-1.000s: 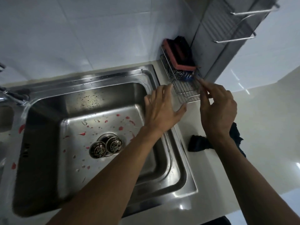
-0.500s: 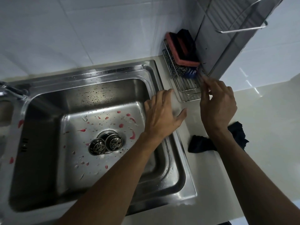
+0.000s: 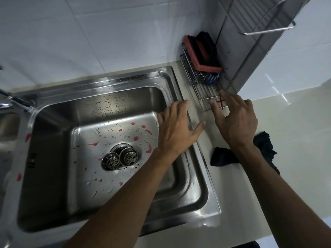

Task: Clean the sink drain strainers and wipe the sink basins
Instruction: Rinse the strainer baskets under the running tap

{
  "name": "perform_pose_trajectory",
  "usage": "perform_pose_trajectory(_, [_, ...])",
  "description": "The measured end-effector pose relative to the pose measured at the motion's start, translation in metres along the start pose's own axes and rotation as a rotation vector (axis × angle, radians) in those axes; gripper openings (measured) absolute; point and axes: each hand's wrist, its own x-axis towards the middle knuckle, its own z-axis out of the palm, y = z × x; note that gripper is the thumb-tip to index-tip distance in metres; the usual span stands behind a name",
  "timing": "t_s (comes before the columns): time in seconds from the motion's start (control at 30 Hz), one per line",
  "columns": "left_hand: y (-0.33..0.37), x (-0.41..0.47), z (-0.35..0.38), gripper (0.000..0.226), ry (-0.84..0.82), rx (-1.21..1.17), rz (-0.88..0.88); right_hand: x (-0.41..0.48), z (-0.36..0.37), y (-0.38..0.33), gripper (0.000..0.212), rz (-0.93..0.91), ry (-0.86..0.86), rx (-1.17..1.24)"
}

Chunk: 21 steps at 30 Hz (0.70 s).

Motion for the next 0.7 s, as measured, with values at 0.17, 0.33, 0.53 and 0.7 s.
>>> perform_pose_trajectory(0.17, [-0.006, -0.004, -0.017, 0.084, 0.003, 0.006, 0.001, -0.005, -0.02, -0.016, 0.054, 0.012, 0.065, 0.056])
perform_pose_trajectory(0.33, [-0.032, -0.011, -0.054, 0.085, 0.021, 0.033, -0.012, -0.013, -0.033, -0.056, 0.038, -0.035, 0.113, 0.202])
perform_pose_trajectory(0.53, [-0.093, -0.04, -0.12, 0.089, 0.072, 0.038, -0.138, -0.042, -0.023, -0.142, 0.03, -0.114, -0.054, 0.438])
perform_pose_trajectory(0.7, [-0.171, -0.082, -0.195, 0.086, 0.141, 0.129, -0.3, -0.078, 0.002, -0.235, 0.031, -0.079, -0.238, 0.68])
